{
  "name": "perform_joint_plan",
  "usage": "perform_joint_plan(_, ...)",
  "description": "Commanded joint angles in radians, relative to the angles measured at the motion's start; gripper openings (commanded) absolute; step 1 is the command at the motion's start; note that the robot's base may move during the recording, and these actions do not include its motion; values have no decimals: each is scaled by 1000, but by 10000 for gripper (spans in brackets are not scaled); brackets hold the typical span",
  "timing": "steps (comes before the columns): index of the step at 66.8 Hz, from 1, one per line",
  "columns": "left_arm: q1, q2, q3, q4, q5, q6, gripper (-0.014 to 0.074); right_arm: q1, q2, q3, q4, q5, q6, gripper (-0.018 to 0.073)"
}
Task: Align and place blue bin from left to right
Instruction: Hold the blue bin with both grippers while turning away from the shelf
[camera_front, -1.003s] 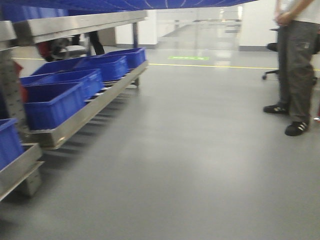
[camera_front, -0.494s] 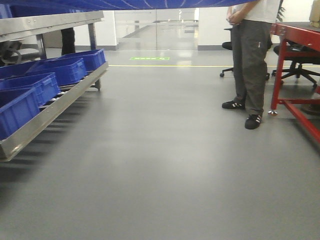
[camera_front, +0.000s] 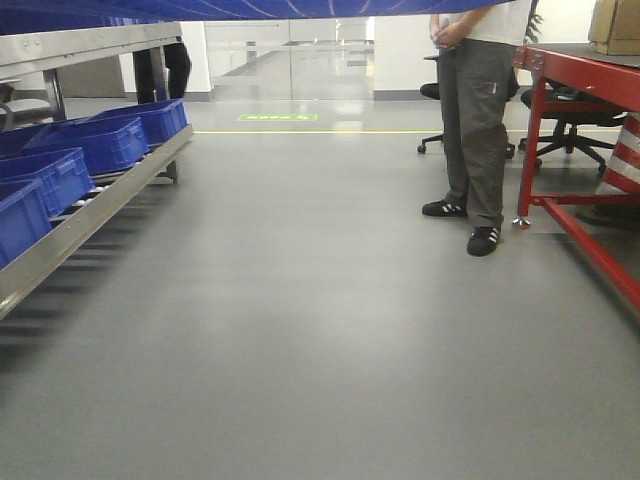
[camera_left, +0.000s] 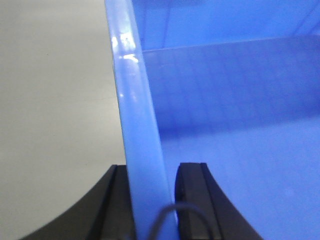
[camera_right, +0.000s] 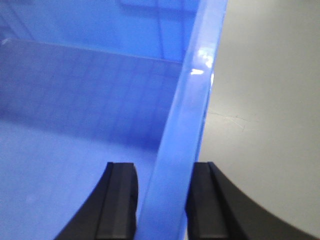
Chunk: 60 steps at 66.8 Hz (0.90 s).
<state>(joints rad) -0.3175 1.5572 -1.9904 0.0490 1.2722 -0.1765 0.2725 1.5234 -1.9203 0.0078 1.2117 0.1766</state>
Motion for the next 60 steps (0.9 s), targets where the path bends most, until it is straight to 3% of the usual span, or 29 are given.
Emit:
perform_joint_plan(1, -6, -35, -16, -19, -51, 8, -111, -9, -9, -12, -67, -69, 18, -70)
perform_joint_plan(60, -6, -35, -16, -19, -51, 8, -111, -9, -9, -12, -67, -69, 18, -70)
